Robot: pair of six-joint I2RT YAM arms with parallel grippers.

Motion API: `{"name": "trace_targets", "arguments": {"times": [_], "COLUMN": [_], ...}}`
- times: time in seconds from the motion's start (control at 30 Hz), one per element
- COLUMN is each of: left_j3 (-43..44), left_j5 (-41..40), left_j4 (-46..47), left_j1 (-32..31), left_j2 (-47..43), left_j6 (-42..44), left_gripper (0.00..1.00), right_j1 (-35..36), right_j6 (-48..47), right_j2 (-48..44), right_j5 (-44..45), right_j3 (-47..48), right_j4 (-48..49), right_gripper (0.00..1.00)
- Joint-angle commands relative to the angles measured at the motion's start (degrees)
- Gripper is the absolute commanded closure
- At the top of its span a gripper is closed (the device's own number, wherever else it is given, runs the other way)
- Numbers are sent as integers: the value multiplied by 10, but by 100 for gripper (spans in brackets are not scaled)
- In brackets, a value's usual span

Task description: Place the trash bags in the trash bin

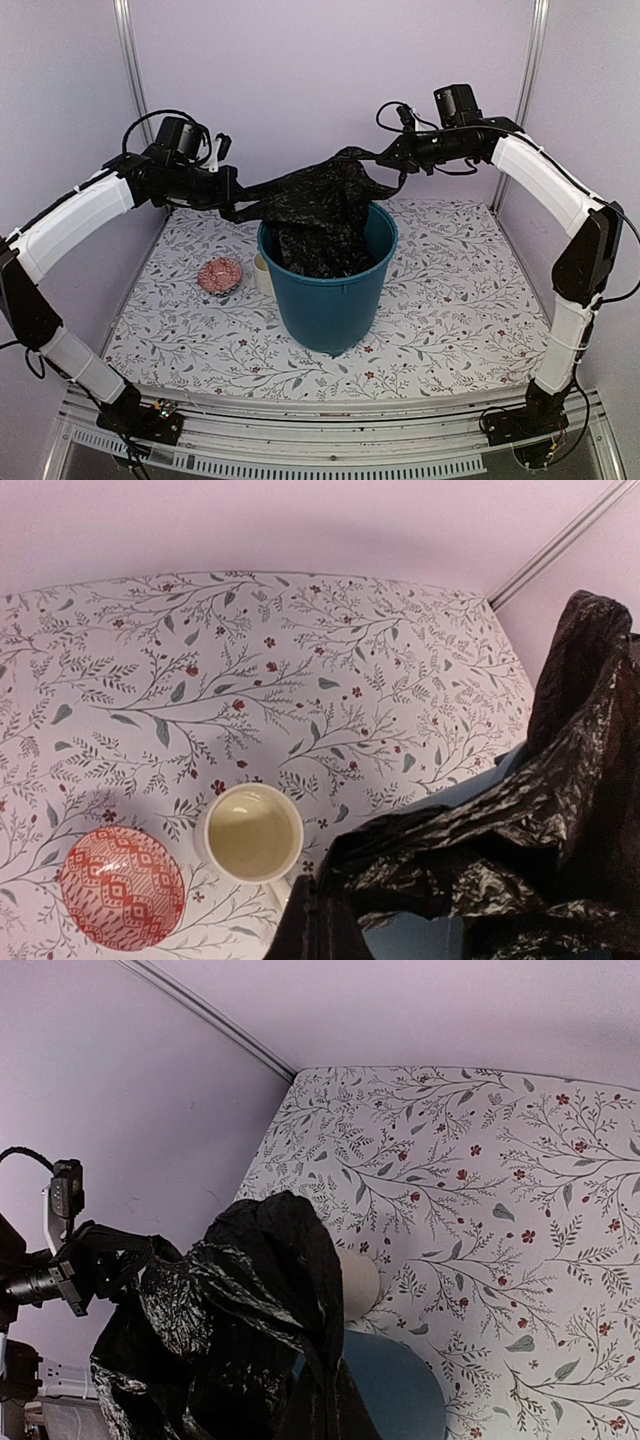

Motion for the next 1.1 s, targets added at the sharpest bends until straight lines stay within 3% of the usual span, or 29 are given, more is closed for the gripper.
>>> {"name": "trace_targets", "arguments": {"times": [0.0, 0.3, 0.7, 0.9, 1.0, 1.07], "left_j3": [-17, -119, -213, -191, -167, -151], "left_j5": [13, 130, 184, 155, 106, 74], "left_j4": [-37, -46, 43, 24, -8, -30], "left_j1": [5, 5, 5, 7, 12, 18], "left_j2": [-15, -51, -92, -133, -161, -177], "left_j6": [-15, -28, -73, -60, -63, -65], "left_gripper": [100, 100, 100, 61, 42, 31], "right_j1": [-5, -6, -5, -6, -6, -11], "right_j6": [7, -10, -17, -18, -21, -30], "right_j2": [2, -6, -65, -123, -158, -176], "right_j5": [-3, -26, -60, -67, -50, -31], "right_j3": [-28, -134, -234, -221, -211, -198], "right_j4": [-7, -38, -35, -84, -128, -165], "right_gripper": [98, 98, 97, 83, 61, 53]}}
